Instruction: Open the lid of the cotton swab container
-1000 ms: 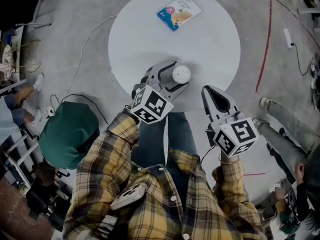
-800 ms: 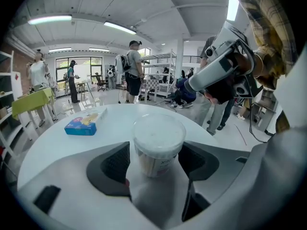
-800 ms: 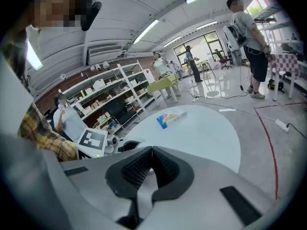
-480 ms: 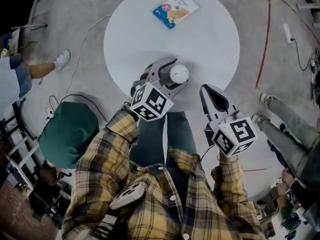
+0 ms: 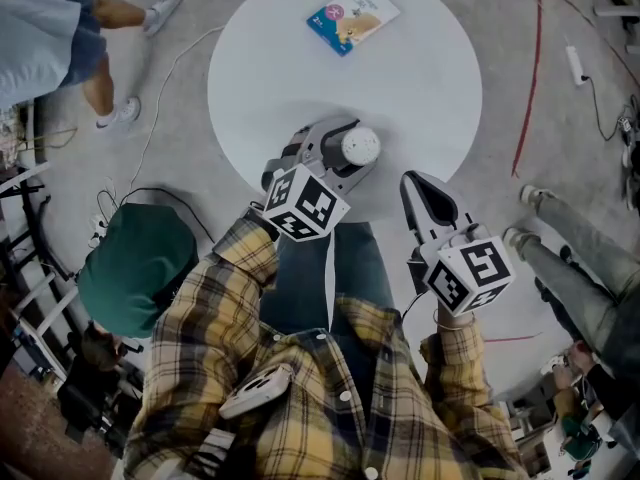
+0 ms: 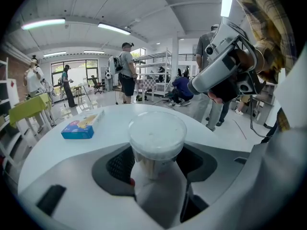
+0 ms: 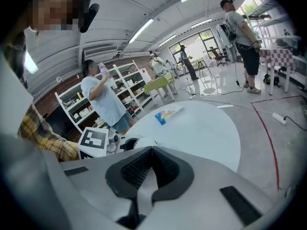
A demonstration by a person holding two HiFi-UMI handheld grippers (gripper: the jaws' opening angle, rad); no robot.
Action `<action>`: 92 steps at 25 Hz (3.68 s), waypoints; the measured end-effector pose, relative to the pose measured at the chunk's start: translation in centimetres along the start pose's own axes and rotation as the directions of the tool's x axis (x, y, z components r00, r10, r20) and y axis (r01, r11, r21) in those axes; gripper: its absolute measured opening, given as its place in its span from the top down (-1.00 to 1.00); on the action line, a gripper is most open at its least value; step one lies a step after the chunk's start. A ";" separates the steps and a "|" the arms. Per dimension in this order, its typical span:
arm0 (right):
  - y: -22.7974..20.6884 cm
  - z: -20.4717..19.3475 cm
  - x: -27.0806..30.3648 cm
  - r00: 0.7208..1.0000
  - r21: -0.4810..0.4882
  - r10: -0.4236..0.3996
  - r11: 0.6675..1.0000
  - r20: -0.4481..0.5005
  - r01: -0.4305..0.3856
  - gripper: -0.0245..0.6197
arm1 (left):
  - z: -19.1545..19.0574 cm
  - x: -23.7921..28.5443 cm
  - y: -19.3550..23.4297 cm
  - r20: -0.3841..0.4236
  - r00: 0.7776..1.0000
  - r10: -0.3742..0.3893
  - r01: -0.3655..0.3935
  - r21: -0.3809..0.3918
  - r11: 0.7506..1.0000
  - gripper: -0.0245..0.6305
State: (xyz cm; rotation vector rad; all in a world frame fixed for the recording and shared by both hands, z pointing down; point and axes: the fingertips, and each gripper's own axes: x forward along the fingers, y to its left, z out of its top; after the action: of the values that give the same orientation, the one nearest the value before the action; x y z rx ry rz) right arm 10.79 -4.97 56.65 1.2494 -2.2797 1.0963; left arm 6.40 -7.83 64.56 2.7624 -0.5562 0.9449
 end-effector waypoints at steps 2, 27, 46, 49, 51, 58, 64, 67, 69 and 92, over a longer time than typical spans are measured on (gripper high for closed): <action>0.0 0.0 0.0 1.000 0.004 -0.002 1.000 0.002 0.002 0.87 | 0.0 0.0 0.0 0.001 1.000 -0.002 0.002 0.005 1.000 0.08; 2.2 3.4 -2.0 0.997 -0.036 -0.012 0.999 0.071 0.015 0.87 | 4.2 -4.5 -0.5 -0.014 1.000 0.009 -0.010 -0.011 1.000 0.09; 7.7 10.8 -8.0 0.977 -0.153 0.035 0.988 0.210 -0.002 0.87 | 14.5 -13.1 -1.8 -0.016 1.000 -0.011 0.011 0.024 1.000 0.10; 8.8 11.8 -9.2 0.972 -0.172 0.051 0.985 0.228 -0.011 0.87 | 16.3 -14.8 -2.6 -0.010 1.000 -0.020 0.021 0.009 1.000 0.10; 9.6 12.6 -9.6 0.968 -0.191 0.063 0.982 0.242 -0.016 0.87 | 17.4 -16.0 -2.8 -0.001 1.000 -0.025 0.025 -0.006 1.000 0.10; 12.0 15.1 -10.8 0.952 -0.244 0.104 0.969 0.288 -0.032 0.87 | 19.9 -19.9 -3.1 -0.002 1.000 0.022 -0.022 0.015 1.000 0.10; 13.8 16.2 -11.5 0.941 -0.277 0.133 0.960 0.310 -0.045 0.87 | 20.2 -21.9 -3.9 -0.022 0.998 0.050 -0.049 0.040 0.998 0.10; 13.9 16.3 -11.8 0.940 -0.281 0.134 0.959 0.315 -0.043 0.87 | 20.1 -22.0 -4.3 -0.025 0.999 0.045 -0.044 0.042 0.998 0.10; 13.8 16.3 -11.8 0.941 -0.282 0.131 0.959 0.312 -0.040 0.87 | 20.1 -21.8 -4.3 -0.024 0.999 0.039 -0.038 0.040 0.998 0.10; 14.4 16.3 -12.8 0.926 -0.292 0.163 0.955 0.339 -0.061 0.87 | 19.9 -21.5 -5.0 -0.066 0.997 0.029 -0.025 0.053 0.998 0.09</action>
State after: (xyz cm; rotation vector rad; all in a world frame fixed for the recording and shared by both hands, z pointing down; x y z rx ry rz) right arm 7.53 -5.23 31.64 1.3009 -2.6921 0.5821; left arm 3.72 -2.44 35.41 2.7639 -0.5677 1.0677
